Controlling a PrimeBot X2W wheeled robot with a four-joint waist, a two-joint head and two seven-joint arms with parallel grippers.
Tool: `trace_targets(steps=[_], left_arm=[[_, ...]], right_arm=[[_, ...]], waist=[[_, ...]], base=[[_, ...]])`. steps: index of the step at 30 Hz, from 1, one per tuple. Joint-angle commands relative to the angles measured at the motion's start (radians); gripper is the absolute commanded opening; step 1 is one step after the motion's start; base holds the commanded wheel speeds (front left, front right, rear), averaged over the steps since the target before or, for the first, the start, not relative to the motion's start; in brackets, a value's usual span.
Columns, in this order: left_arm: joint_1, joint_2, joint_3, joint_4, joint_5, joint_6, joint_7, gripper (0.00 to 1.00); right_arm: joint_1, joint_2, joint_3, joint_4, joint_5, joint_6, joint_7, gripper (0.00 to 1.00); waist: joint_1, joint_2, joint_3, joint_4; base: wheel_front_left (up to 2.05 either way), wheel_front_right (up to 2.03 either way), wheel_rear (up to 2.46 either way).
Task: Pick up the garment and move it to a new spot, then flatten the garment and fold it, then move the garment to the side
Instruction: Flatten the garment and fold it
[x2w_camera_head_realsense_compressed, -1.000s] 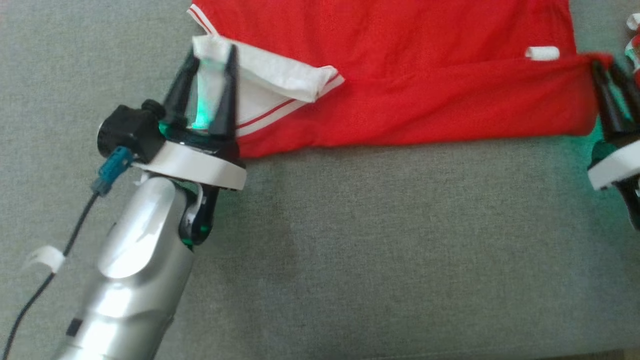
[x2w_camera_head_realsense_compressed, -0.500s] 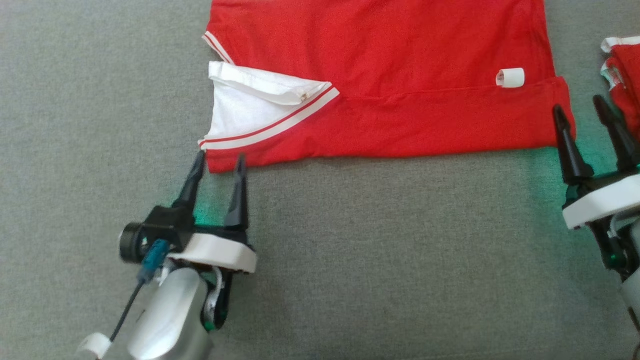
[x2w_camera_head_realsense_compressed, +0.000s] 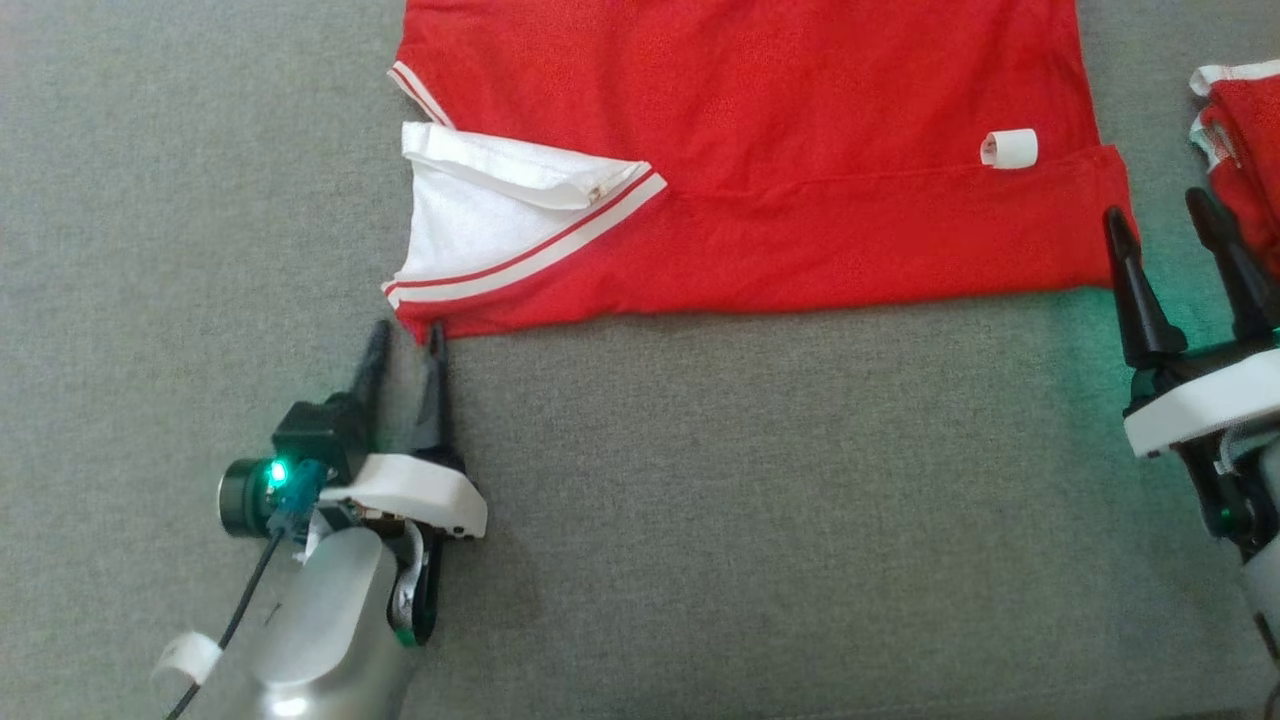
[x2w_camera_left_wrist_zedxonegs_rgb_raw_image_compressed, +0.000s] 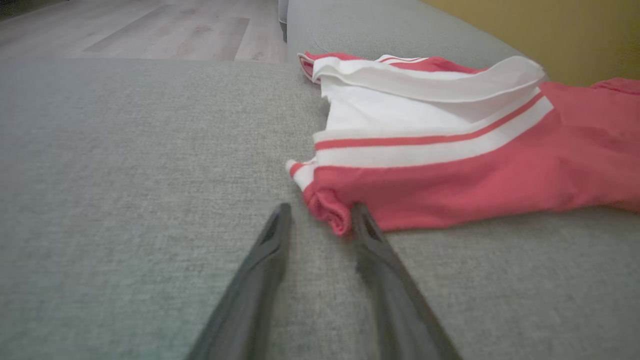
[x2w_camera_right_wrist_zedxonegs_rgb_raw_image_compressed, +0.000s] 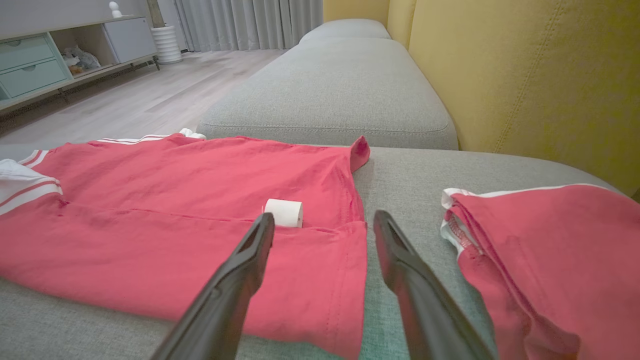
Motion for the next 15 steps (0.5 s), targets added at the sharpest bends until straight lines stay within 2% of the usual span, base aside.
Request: trace_targets(steps=[1, 5, 15], left_arm=[[-0.028, 0.007, 0.026, 0.004, 0.011, -0.006, -0.004, 0.00], [-0.037, 0.003, 0.012, 0.008, 0.027, -0.037, -0.004, 0.00], [0.054, 0.011, 0.050, -0.157, 0.076, -0.048, -0.004, 0.00]], right_arm=[[0.018, -0.021, 0.006, -0.020, -0.001, -0.001, -0.011, 1.00], [0.025, -0.016, 0.006, 0.014, 0.016, -0.001, -0.011, 1.00], [0.015, 0.008, 0.042, 0.178, 0.086, -0.001, -0.002, 1.00]], waist=[[0.0001, -0.0001, 0.000, 0.001], [0.0001, -0.0001, -0.007, 0.008], [0.0001, -0.0001, -0.036, 0.038]], base=[[0.00, 0.00, 0.00], [0.00, 0.00, 0.00], [0.00, 0.00, 0.00]])
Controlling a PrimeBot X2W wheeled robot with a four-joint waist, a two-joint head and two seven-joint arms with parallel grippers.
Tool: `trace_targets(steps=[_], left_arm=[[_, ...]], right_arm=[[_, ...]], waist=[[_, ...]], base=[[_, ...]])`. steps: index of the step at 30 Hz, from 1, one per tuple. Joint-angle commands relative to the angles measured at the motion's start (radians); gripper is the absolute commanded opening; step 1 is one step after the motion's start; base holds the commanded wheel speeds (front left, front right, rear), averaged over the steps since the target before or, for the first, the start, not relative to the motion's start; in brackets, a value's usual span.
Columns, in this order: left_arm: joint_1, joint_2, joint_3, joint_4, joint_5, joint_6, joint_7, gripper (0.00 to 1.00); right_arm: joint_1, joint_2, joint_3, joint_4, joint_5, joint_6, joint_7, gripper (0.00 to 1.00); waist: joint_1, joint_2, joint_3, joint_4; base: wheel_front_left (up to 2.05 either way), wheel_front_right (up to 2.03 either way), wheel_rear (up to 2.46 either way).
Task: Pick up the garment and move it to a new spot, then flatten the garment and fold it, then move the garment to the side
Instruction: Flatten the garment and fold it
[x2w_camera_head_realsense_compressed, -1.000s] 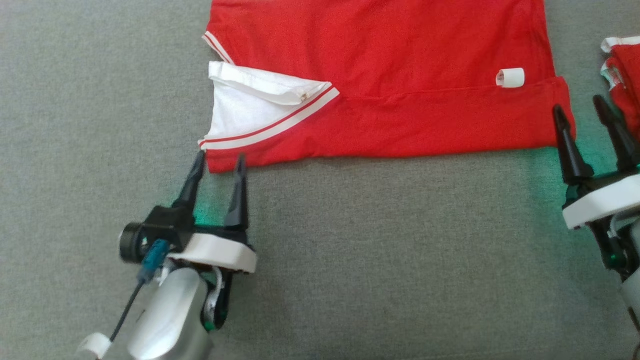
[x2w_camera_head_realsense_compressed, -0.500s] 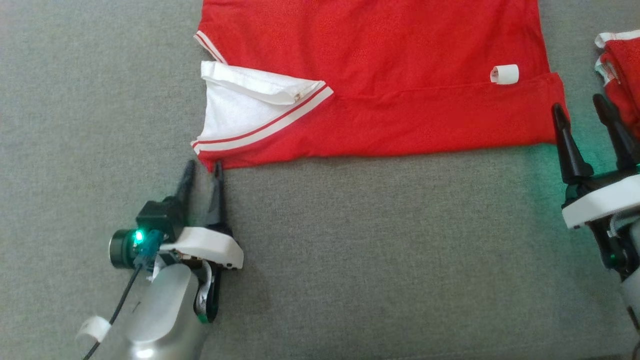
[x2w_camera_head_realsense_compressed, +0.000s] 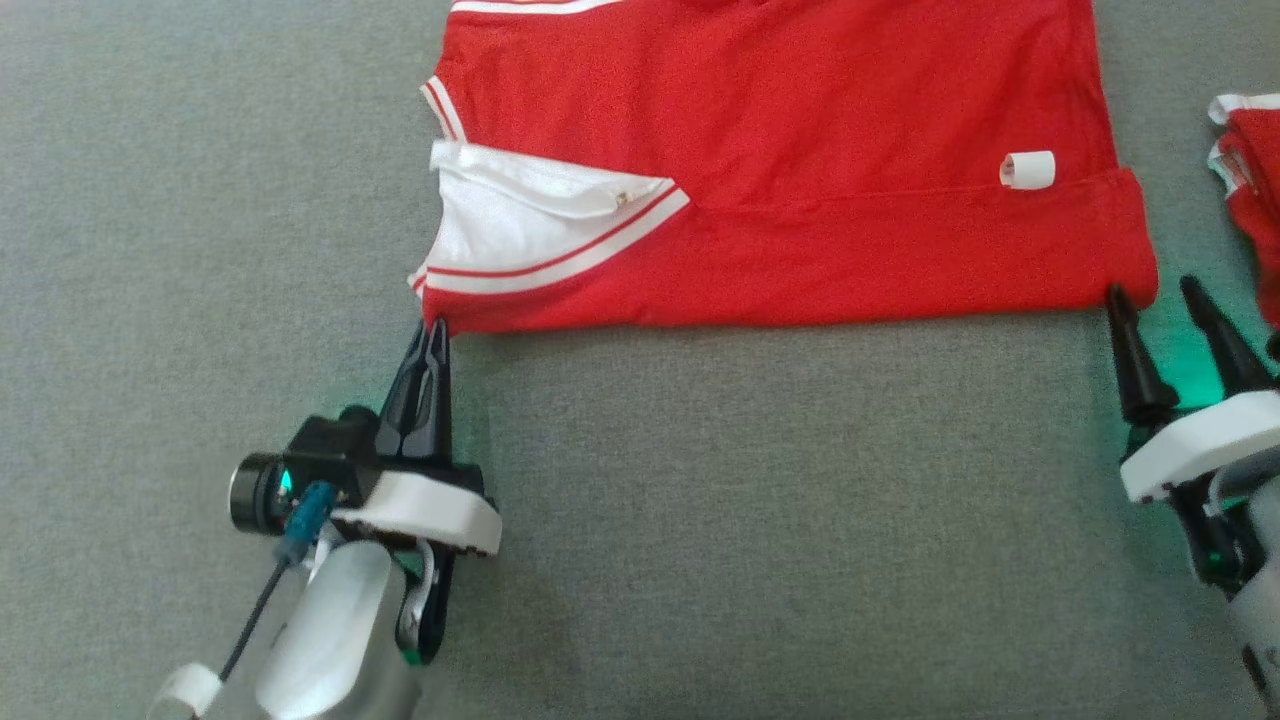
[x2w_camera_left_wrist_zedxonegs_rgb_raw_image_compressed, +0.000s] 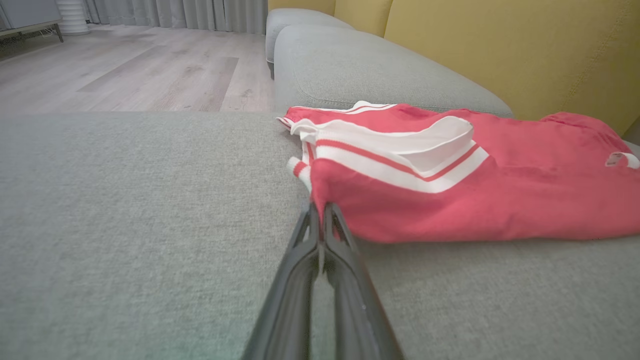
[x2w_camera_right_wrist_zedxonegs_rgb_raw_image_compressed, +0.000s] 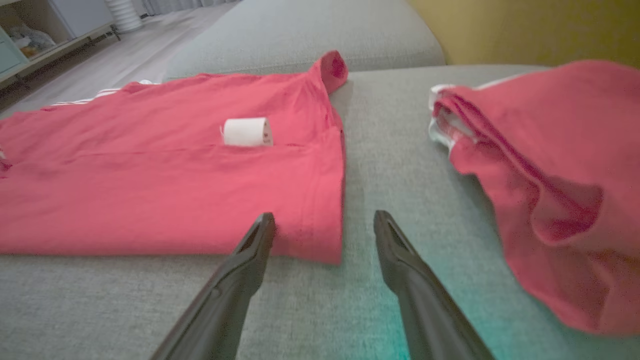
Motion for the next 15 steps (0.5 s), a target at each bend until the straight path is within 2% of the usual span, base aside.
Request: trace_targets(steps=[1, 2, 3, 5, 6, 7, 15], left_arm=[[0.001, 0.013, 0.037, -0.035, 0.009, -0.002, -0.005, 0.00], [0.008, 0.014, 0.037, -0.045, 0.013, -0.002, -0.005, 0.00], [0.014, 0.014, 0.038, -0.055, 0.017, -0.001, -0.005, 0.00], [0.024, 0.014, 0.040, -0.068, 0.021, -0.001, -0.005, 0.00], [0.028, 0.015, 0.041, -0.073, 0.023, -0.002, -0.005, 0.00], [0.031, 0.015, 0.042, -0.076, 0.025, -0.003, -0.005, 0.00], [0.095, 0.021, 0.047, -0.135, 0.037, -0.007, -0.005, 0.00]], right_arm=[[0.006, -0.011, 0.017, -0.010, 0.012, -0.001, 0.001, 1.00], [-0.002, -0.009, 0.025, 0.007, 0.026, -0.001, 0.008, 1.00], [-0.011, -0.006, 0.032, 0.023, 0.041, -0.001, 0.017, 0.93], [-0.026, -0.004, 0.053, 0.051, 0.069, -0.001, 0.047, 0.36], [-0.034, -0.007, 0.063, 0.061, 0.079, -0.001, 0.055, 0.15], [-0.040, -0.010, 0.072, 0.070, 0.086, -0.001, 0.057, 0.00], [-0.024, -0.077, 0.144, 0.053, 0.142, -0.001, 0.054, 0.00]], waist=[[0.0000, 0.0000, -0.002, 0.004], [0.0000, 0.0000, -0.002, 0.007], [0.0000, 0.0000, -0.003, 0.009], [0.0000, 0.0000, -0.005, 0.014], [0.0000, 0.0000, -0.006, 0.016], [0.0000, 0.0000, -0.008, 0.019], [0.0000, 0.0000, -0.047, 0.025]], base=[[0.00, 0.00, 0.00], [0.00, 0.00, 0.00], [0.00, 0.00, 0.00], [0.00, 0.00, 0.00], [0.00, 0.00, 0.00], [0.00, 0.00, 0.00], [0.00, 0.00, 0.00]])
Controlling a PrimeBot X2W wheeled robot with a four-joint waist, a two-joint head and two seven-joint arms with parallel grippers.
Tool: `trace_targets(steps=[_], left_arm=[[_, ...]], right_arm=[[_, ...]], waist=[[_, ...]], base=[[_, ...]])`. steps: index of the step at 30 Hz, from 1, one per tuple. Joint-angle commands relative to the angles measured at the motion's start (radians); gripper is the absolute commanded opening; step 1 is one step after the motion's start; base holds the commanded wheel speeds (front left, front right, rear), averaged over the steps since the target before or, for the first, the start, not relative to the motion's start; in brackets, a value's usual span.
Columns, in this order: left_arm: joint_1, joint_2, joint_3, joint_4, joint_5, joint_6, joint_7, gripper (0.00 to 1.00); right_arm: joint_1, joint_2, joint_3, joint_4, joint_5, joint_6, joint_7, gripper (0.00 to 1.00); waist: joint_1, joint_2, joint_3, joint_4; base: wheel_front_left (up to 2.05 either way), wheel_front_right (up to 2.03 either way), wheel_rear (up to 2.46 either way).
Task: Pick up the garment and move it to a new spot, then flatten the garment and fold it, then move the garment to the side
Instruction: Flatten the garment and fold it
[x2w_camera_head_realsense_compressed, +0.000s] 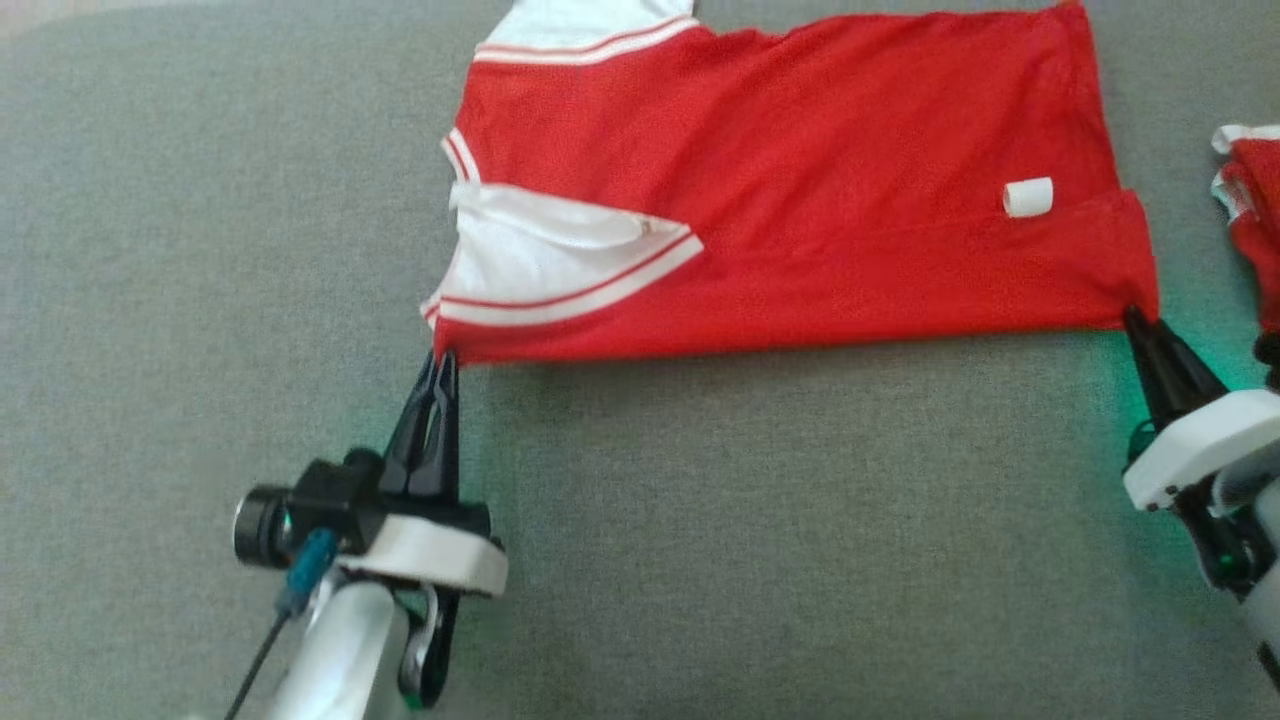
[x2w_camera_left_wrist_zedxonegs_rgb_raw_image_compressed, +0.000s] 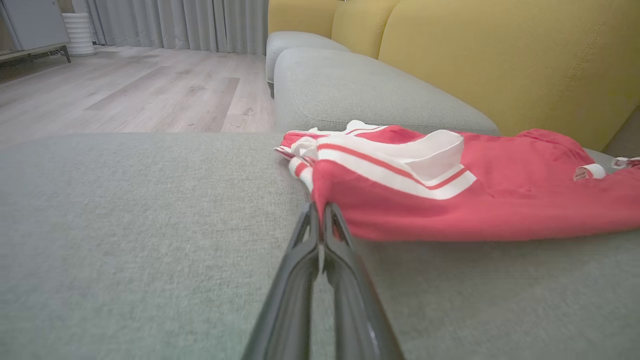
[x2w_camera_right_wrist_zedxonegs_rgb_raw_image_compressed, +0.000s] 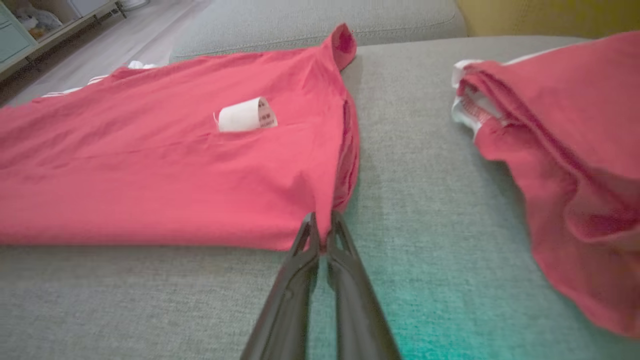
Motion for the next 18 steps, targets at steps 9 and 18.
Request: trace_targets(steps=[9, 18], left_arm=[[0.198, 0.037, 0.020, -0.152, -0.008, 0.002, 0.001, 0.00], [0.331, 0.051, 0.005, -0.262, -0.023, 0.021, 0.048, 0.00]], right_arm=[[0.172, -0.157, 0.038, -0.148, 0.079, -0.001, 0.024, 0.00], [0.350, -0.220, -0.036, -0.267, 0.103, -0.001, 0.074, 0.00]], waist=[[-0.0001, 0.0000, -0.045, -0.001], [-0.0001, 0.0000, -0.059, 0.003]], base=[[0.00, 0.00, 0.00], [0.00, 0.00, 0.00]])
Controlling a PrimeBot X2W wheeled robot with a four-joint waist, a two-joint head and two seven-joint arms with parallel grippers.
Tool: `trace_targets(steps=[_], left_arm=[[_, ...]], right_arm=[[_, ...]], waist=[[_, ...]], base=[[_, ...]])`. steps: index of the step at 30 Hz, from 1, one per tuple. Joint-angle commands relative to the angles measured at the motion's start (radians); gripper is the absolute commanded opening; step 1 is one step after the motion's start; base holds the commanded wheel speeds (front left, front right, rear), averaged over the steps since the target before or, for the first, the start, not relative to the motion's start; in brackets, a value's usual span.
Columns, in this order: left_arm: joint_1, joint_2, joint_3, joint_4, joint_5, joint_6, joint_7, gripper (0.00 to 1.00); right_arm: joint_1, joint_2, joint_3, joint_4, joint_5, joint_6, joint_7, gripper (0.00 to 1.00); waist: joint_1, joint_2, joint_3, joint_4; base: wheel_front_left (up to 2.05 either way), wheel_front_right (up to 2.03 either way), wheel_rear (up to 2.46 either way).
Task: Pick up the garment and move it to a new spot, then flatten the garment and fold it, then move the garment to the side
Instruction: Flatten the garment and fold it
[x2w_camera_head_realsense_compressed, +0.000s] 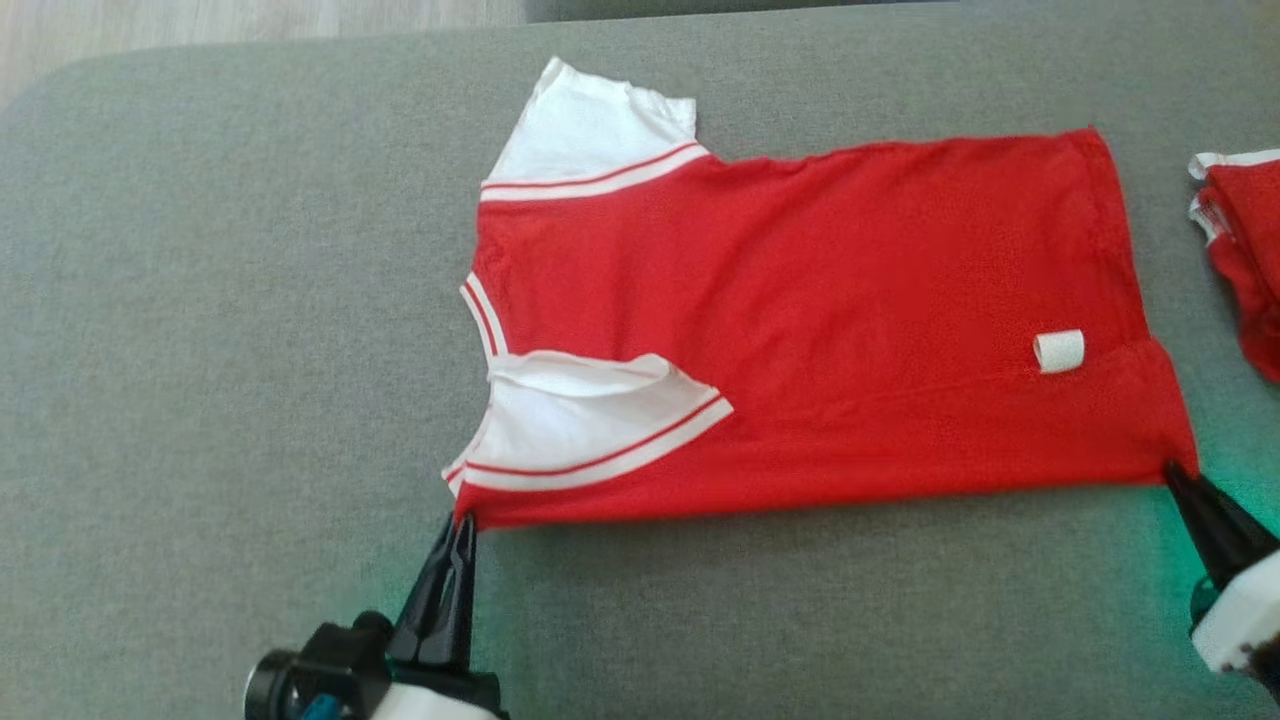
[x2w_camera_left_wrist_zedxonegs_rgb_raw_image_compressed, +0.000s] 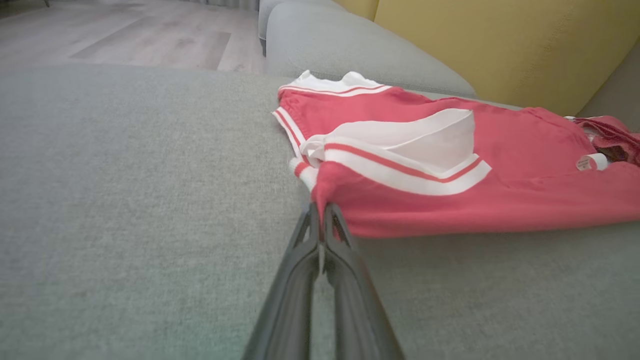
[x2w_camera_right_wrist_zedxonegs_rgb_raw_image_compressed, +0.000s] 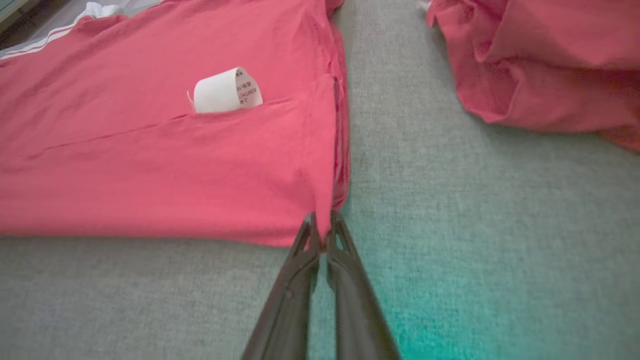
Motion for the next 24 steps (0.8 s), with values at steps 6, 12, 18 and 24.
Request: trace_targets(steps=[6, 12, 18, 24], left_arm=[[0.036, 0.025, 0.016, -0.072, -0.055, -0.017, 0.081, 0.98], [-0.039, 0.054, 0.011, -0.132, -0.056, -0.035, 0.158, 1.00], [-0.390, 0.151, 0.027, -0.191, -0.078, -0.110, 0.338, 1.00], [-0.760, 0.263, -0.025, -0.086, -0.155, -0.139, 0.530, 1.00]], right_arm=[[0.087, -0.028, -0.077, -0.067, -0.009, -0.001, 0.049, 1.00], [0.095, 0.009, -0.169, -0.113, -0.077, -0.001, 0.058, 1.00], [0.043, 0.064, -0.247, -0.224, -0.194, -0.001, 0.087, 1.00], [-0.075, 0.081, -0.189, -0.318, -0.204, -0.001, 0.139, 1.00]], waist=[[0.0001, 0.0000, -0.014, 0.004], [0.0001, 0.0000, -0.011, 0.006], [0.0001, 0.0000, 0.081, -0.023], [0.0001, 0.0000, 0.190, -0.095]], base=[[0.00, 0.00, 0.00], [0.00, 0.00, 0.00], [0.00, 0.00, 0.00], [0.00, 0.00, 0.00]])
